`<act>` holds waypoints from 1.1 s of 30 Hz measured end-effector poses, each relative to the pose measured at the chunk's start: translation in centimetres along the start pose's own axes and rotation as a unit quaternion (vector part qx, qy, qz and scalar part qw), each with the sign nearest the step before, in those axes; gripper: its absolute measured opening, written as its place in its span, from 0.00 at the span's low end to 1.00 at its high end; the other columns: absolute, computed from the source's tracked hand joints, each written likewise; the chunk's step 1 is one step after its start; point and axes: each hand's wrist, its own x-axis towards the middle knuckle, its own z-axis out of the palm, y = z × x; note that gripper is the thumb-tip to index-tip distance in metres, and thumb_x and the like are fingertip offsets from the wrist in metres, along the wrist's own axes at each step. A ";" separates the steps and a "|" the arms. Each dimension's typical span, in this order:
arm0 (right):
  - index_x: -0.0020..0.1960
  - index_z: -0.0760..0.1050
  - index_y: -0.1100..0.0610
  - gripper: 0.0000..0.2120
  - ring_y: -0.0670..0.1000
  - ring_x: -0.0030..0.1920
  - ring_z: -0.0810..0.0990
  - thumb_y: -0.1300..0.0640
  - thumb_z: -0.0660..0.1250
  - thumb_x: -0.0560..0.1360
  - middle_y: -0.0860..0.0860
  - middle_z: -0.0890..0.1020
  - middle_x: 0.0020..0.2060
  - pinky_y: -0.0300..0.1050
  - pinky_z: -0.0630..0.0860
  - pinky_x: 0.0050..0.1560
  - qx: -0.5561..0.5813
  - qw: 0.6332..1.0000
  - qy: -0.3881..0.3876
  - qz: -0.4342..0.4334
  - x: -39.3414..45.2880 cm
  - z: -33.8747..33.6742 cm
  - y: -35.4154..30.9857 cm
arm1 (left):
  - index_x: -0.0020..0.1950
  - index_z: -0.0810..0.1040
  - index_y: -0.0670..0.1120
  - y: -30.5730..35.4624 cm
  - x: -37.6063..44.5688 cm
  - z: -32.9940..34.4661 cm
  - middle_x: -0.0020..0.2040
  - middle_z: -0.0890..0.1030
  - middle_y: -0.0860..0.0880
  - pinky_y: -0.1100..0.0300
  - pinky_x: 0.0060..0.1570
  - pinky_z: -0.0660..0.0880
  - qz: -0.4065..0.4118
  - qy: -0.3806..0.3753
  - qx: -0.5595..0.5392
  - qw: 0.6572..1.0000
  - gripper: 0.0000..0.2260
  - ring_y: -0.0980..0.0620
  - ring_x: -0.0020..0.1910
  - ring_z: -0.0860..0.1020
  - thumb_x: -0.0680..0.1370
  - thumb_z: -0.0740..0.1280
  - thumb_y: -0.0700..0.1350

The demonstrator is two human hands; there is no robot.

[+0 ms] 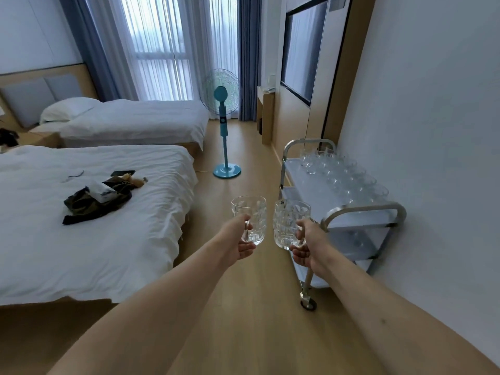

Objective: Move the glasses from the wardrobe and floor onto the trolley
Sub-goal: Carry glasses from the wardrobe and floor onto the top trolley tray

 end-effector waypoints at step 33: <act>0.38 0.68 0.55 0.14 0.50 0.27 0.71 0.48 0.64 0.78 0.58 0.76 0.36 0.41 0.73 0.30 0.061 0.995 0.069 0.024 36.7 4.8 -18.1 | 0.49 0.75 0.45 23.5 36.6 9.6 0.48 0.78 0.38 0.56 0.37 0.78 -0.023 -0.048 0.074 0.996 0.13 0.44 0.41 0.79 0.80 0.64 0.54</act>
